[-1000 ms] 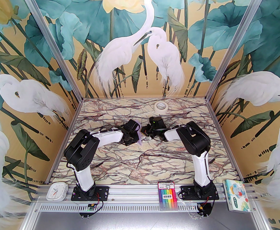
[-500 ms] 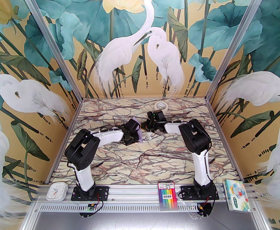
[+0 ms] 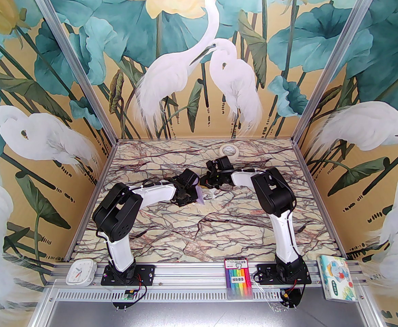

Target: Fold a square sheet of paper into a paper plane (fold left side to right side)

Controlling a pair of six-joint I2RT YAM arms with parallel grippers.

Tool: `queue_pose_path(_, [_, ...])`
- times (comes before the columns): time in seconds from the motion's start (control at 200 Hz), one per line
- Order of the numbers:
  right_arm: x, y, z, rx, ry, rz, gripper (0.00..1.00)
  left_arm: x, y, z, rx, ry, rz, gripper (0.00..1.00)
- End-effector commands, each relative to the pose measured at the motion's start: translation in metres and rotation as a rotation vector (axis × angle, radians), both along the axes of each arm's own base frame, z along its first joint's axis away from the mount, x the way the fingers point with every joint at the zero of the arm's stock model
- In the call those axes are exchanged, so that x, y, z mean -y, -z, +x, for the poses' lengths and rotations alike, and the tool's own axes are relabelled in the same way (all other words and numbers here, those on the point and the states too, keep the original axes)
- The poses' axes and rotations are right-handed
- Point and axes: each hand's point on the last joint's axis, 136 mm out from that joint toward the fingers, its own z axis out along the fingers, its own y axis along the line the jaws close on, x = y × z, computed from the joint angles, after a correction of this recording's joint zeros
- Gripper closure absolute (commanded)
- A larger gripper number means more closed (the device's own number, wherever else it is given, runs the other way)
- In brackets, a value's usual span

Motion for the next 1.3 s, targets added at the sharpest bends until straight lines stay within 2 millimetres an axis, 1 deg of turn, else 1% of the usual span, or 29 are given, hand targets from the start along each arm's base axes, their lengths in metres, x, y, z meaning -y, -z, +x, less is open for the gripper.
queue_pose_path(0.0, [0.000,0.009,-0.001,-0.011,-0.027,-0.014,1.00,-0.004,0.033,-0.003,-0.039,0.017,0.051,1.00])
queue_pose_path(0.055, [0.000,0.010,-0.001,-0.012,-0.024,-0.015,1.00,-0.006,0.030,-0.002,-0.033,0.016,0.060,1.00])
queue_pose_path(0.1, [0.001,0.011,-0.001,-0.014,-0.020,-0.017,1.00,-0.007,0.023,0.000,-0.018,0.016,0.061,0.99])
queue_pose_path(0.215, [0.000,0.012,-0.001,-0.017,-0.014,-0.017,1.00,-0.011,-0.005,0.011,0.048,0.010,0.037,0.94])
queue_pose_path(0.275, [0.000,0.012,-0.002,-0.016,-0.012,-0.018,1.00,-0.013,-0.020,0.020,0.083,0.005,-0.002,0.93])
queue_pose_path(0.315, [-0.001,0.011,-0.003,-0.015,-0.013,-0.018,1.00,-0.018,-0.028,0.028,0.095,-0.011,-0.021,0.93])
queue_pose_path(0.4, [-0.001,0.011,-0.004,-0.013,-0.013,-0.019,1.00,-0.025,-0.039,0.043,0.123,-0.020,-0.062,0.92])
queue_pose_path(0.485, [-0.001,0.011,-0.005,-0.013,-0.015,-0.019,1.00,-0.033,-0.044,0.058,0.144,-0.029,-0.065,0.92])
queue_pose_path(0.535, [-0.002,0.009,-0.005,-0.007,-0.016,-0.015,1.00,-0.036,-0.043,0.064,0.141,-0.034,-0.059,0.92])
queue_pose_path(0.615, [-0.003,0.005,-0.005,0.001,-0.018,-0.011,1.00,-0.036,-0.034,0.073,0.128,-0.030,-0.062,0.93])
queue_pose_path(0.77, [-0.007,-0.004,-0.006,0.016,-0.038,0.019,1.00,-0.028,-0.020,0.082,0.104,-0.017,-0.066,0.93])
queue_pose_path(0.89, [-0.011,-0.013,-0.007,0.028,-0.055,0.057,1.00,-0.027,-0.007,0.083,0.076,-0.013,-0.056,0.94])
queue_pose_path(1.055, [-0.019,-0.027,-0.009,0.021,-0.077,0.139,1.00,-0.033,0.006,0.080,0.042,-0.021,-0.016,0.96])
queue_pose_path(1.295, [-0.029,-0.043,-0.013,-0.005,-0.102,0.271,1.00,-0.033,0.011,0.078,0.036,-0.021,-0.014,0.96])
